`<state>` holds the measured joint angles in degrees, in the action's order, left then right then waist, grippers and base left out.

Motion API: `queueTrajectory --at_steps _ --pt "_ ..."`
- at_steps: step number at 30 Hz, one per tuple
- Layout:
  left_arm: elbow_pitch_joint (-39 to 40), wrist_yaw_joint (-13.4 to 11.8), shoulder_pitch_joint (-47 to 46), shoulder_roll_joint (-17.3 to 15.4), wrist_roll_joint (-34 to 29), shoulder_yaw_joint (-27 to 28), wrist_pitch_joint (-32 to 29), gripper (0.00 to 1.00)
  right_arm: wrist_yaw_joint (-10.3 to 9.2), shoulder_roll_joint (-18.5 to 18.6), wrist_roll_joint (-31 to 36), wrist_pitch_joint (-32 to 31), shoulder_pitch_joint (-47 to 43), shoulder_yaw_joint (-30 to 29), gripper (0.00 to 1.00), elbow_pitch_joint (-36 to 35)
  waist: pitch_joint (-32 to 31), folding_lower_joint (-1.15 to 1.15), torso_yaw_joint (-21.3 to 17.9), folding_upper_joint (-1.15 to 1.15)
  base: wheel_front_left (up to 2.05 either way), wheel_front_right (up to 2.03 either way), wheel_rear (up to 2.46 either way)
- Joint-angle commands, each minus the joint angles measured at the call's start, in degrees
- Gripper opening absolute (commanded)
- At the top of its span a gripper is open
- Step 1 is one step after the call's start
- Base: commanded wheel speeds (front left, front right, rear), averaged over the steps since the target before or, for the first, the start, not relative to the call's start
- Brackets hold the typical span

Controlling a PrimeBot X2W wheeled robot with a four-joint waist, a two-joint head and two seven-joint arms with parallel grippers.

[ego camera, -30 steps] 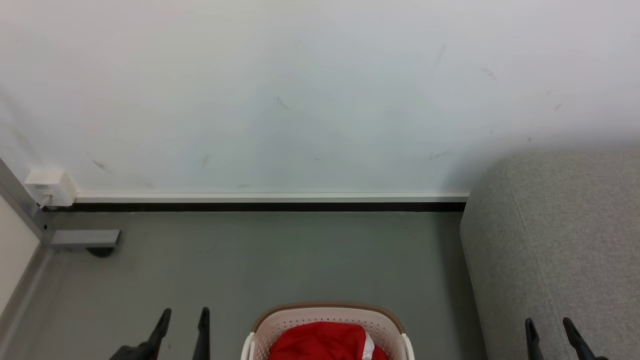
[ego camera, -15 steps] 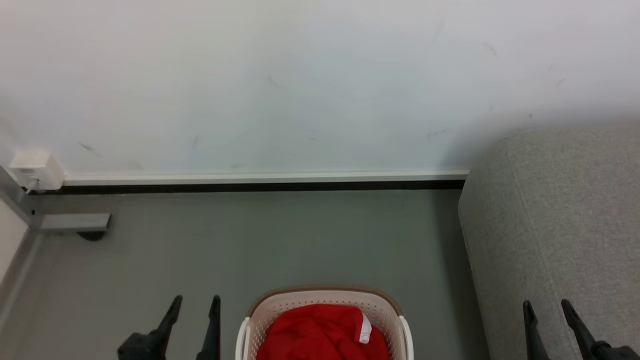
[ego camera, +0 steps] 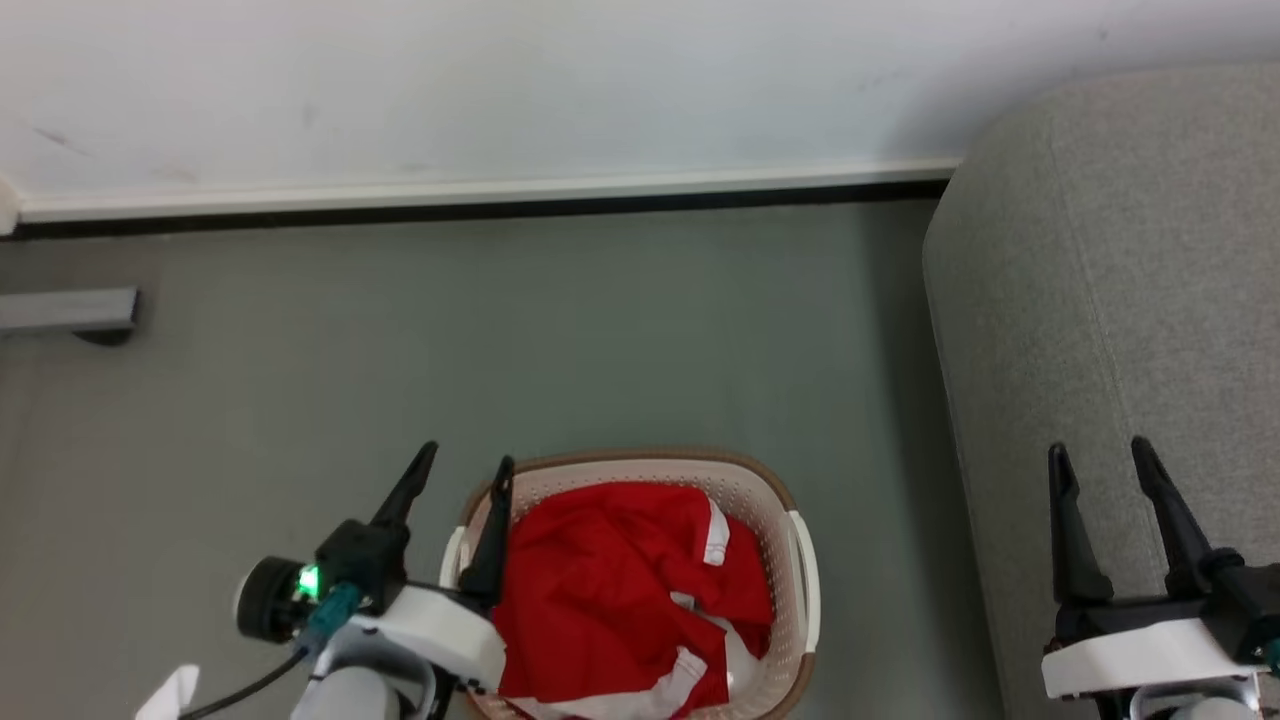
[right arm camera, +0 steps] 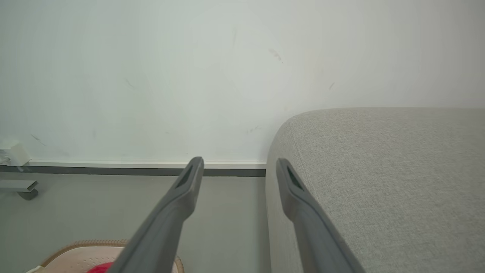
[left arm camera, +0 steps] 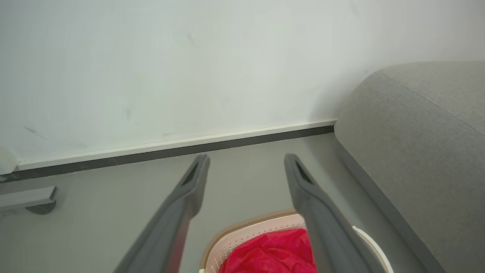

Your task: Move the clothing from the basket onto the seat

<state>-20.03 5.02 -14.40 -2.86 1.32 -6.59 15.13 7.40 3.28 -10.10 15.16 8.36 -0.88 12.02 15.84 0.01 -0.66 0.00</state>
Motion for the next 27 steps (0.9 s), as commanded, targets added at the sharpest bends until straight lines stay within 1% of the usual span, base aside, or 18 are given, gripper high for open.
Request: queueTrajectory --at_steps 1,3,6,12,19,22,25,27 --pt "-1.27 0.26 -2.27 -0.59 -1.1 -1.05 0.03 1.0 0.17 -0.16 -0.19 -0.01 1.9 -0.06 1.0 -0.73 4.92 -0.01 -1.07 0.0 0.0 0.0 0.0" --pt "-3.24 0.45 -4.53 -0.64 -2.06 -2.36 -0.05 1.0 0.17 -0.21 -0.22 -0.02 3.25 -0.09 1.0 -1.41 7.14 -0.01 -1.35 0.0 0.0 0.0 0.0" --pt "-6.54 0.85 -8.61 -0.61 -3.63 -4.7 -1.85 1.0 0.16 -0.28 -0.24 -0.01 5.31 -0.02 1.0 -2.37 10.03 -0.01 -1.83 0.0 0.0 0.0 0.0" --pt "-12.46 1.38 -15.85 -0.66 -6.98 -9.67 -7.77 1.0 0.16 -0.37 -0.76 -0.02 8.96 1.1 1.0 -3.97 15.36 -0.01 -3.51 0.0 0.0 0.0 0.0" --pt "-19.83 1.77 -22.47 -0.51 -8.73 -13.75 -14.41 1.0 0.16 -0.4 -2.38 -0.02 12.24 3.07 1.0 -6.18 21.6 -0.01 -6.49 0.0 0.0 0.0 0.0" --pt "-22.68 1.44 -24.67 -0.4 -8.81 -14.7 -16.56 1.0 0.16 -0.4 -3.05 -0.02 13.11 3.15 1.0 -7.14 24.17 -0.01 -7.58 0.0 0.0 0.0 0.0" --pt "-25.49 0.33 -27.32 -0.76 -10.46 -15.74 -18.01 1.0 0.16 -0.4 -4.3 -0.02 14.28 3.58 1.0 -8.07 26.99 -0.01 -8.87 0.0 0.0 0.0 0.0" --pt "-27.39 0.05 -28.65 -1.02 -10.84 -16.12 -18.77 1.0 0.16 -0.42 -5.15 -0.02 14.91 3.83 1.0 -8.79 28.8 -0.01 -9.62 0.0 0.0 0.0 0.0"
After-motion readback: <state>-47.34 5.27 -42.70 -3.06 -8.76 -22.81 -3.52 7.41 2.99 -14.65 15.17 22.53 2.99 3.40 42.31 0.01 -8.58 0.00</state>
